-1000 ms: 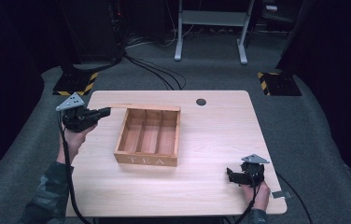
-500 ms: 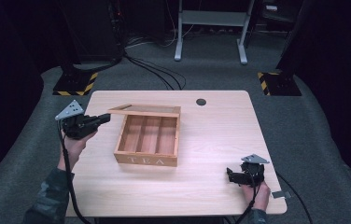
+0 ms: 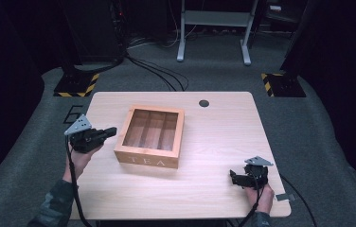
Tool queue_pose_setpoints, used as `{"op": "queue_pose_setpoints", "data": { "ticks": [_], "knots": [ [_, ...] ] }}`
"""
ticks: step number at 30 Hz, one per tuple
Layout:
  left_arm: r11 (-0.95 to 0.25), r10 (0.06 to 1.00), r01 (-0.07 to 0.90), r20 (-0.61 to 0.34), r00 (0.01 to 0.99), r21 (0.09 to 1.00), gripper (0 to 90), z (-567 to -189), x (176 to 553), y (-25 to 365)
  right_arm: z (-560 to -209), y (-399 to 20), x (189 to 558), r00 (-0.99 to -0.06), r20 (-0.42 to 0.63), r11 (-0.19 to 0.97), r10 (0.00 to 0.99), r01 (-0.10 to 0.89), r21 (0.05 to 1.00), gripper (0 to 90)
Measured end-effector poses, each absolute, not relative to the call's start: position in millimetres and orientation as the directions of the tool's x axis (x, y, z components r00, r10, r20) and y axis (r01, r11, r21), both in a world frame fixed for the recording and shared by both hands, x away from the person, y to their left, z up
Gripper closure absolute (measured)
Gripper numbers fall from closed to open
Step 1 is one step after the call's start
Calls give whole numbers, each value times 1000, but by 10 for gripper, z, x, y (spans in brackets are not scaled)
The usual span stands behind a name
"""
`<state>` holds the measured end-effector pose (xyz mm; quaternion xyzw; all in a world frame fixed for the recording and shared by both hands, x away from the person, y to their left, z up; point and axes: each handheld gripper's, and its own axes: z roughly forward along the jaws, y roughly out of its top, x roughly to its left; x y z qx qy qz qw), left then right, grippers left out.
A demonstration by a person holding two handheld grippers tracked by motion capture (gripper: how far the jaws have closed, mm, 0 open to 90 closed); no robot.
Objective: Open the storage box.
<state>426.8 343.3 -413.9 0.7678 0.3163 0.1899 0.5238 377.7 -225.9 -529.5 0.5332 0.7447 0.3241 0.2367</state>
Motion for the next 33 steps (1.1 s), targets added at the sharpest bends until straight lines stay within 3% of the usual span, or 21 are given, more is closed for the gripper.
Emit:
{"op": "queue_pose_setpoints", "data": {
  "ticks": [10,25,32,33],
  "knots": [
    [-227,711,372,-107,695,900,846,-4504,4212,3601,-5294,-2261,3777,-322,-6,223,947,642,733,74],
    [-251,766,478,-129,630,842,775,-4879,4103,3763,-5293,-2259,3776,-321,-3,220,947,644,733,75],
    [-260,797,551,-145,586,793,615,-5043,4033,3814,-5291,-2257,3773,-317,-2,217,948,646,732,75],
    [-258,811,568,-145,567,781,516,-5091,4001,3832,-5291,-2257,3773,-317,-2,217,949,646,732,75]
  ]
}}
